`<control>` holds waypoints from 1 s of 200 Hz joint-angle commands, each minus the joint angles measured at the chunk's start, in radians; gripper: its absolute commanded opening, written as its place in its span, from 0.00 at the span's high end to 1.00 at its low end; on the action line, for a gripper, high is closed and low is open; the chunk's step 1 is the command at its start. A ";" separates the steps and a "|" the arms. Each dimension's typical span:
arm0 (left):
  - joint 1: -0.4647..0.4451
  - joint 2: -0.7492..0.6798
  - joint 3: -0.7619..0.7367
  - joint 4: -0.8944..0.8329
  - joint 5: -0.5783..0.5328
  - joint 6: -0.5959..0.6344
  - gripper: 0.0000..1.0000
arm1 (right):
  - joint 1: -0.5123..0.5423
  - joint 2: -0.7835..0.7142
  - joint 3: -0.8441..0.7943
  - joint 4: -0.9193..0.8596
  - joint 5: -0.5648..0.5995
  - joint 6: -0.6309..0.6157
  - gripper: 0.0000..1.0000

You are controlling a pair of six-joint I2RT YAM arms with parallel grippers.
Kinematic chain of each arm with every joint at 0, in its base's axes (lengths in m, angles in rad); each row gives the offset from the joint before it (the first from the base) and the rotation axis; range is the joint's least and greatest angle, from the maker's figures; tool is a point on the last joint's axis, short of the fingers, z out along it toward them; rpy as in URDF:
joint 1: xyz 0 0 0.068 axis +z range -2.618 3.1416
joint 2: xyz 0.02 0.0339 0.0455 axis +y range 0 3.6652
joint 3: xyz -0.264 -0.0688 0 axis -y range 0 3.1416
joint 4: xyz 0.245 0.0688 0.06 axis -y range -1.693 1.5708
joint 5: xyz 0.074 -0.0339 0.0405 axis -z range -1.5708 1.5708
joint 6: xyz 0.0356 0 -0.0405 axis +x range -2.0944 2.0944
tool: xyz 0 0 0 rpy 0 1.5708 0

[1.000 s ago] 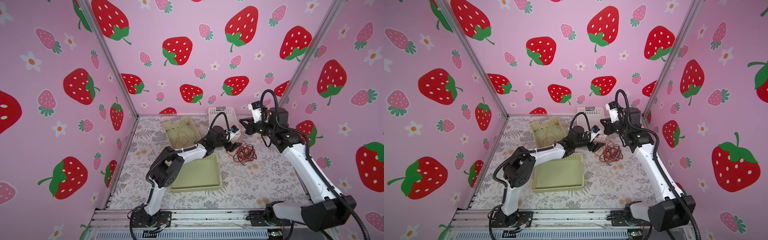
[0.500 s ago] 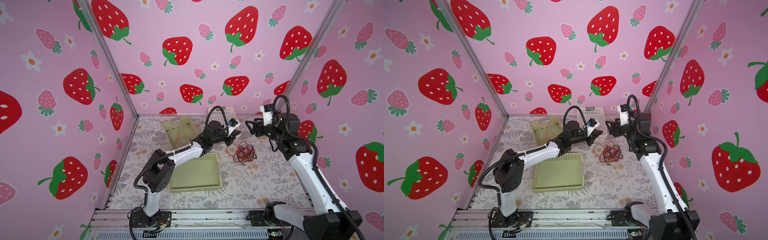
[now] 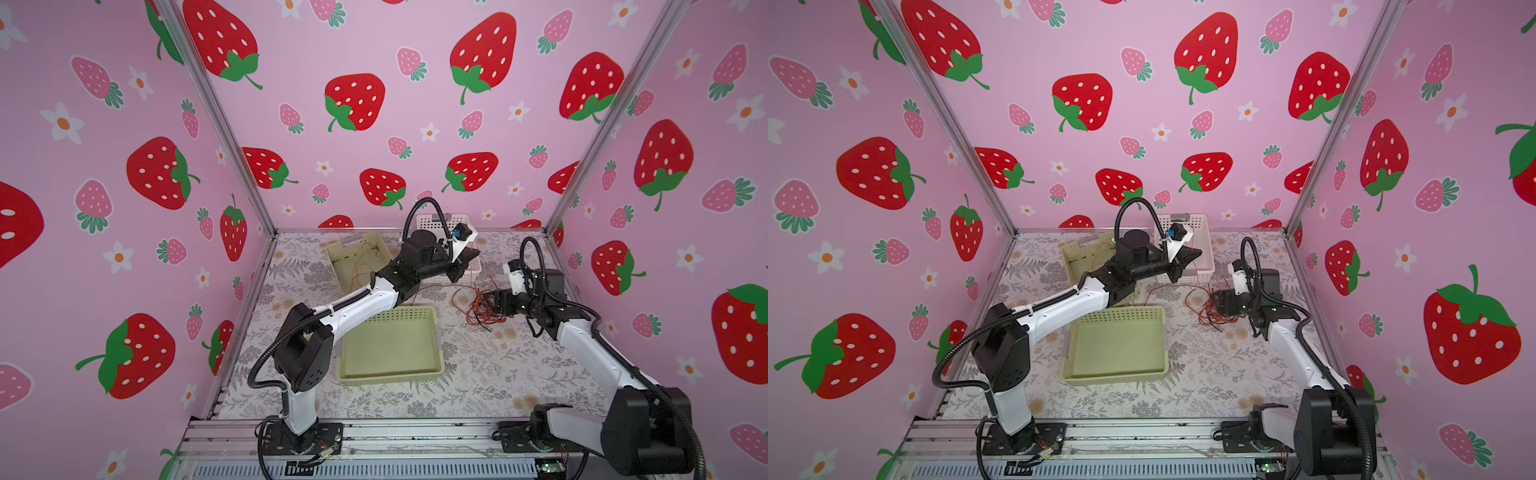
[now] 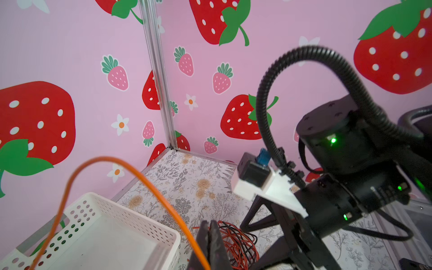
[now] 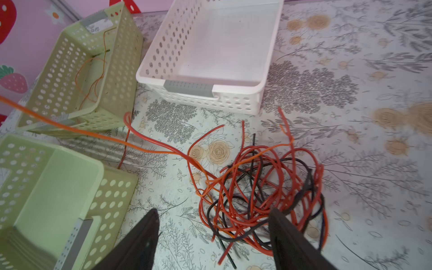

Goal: Untangle the cables
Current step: 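Lift an orange wire with the left gripper while the right gripper lowers onto the bundle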

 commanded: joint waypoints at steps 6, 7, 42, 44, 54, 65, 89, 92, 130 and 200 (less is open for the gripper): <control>0.001 -0.039 0.078 -0.019 0.029 -0.006 1.00 | 0.021 0.081 0.017 0.076 0.020 -0.052 0.26; 0.000 -0.040 0.079 -0.018 0.029 -0.008 1.00 | 0.022 0.083 0.019 0.076 0.020 -0.052 0.26; -0.009 -0.053 0.116 -0.043 0.038 -0.006 1.00 | 0.048 0.228 0.083 0.073 0.111 -0.041 0.31; -0.009 -0.054 0.118 -0.044 0.038 -0.004 1.00 | 0.048 0.234 0.087 0.072 0.118 -0.039 0.32; -0.009 -0.058 0.132 -0.057 0.040 -0.003 1.00 | 0.048 0.261 0.093 0.074 0.130 -0.032 0.33; -0.009 -0.063 0.152 -0.076 0.040 -0.003 1.00 | 0.048 0.276 0.085 0.098 0.147 -0.013 0.35; -0.012 -0.069 0.186 -0.100 0.041 -0.003 1.00 | 0.050 0.319 0.067 0.145 0.143 -0.010 0.39; -0.011 -0.069 0.191 -0.102 0.041 -0.002 1.00 | 0.049 0.329 0.069 0.144 0.141 -0.013 0.40; -0.011 -0.069 0.233 -0.130 0.052 -0.002 1.00 | 0.050 0.429 0.086 0.146 0.140 -0.019 0.44; 0.013 -0.073 0.324 -0.244 0.011 0.057 1.00 | 0.031 0.447 0.074 0.146 0.153 -0.024 0.78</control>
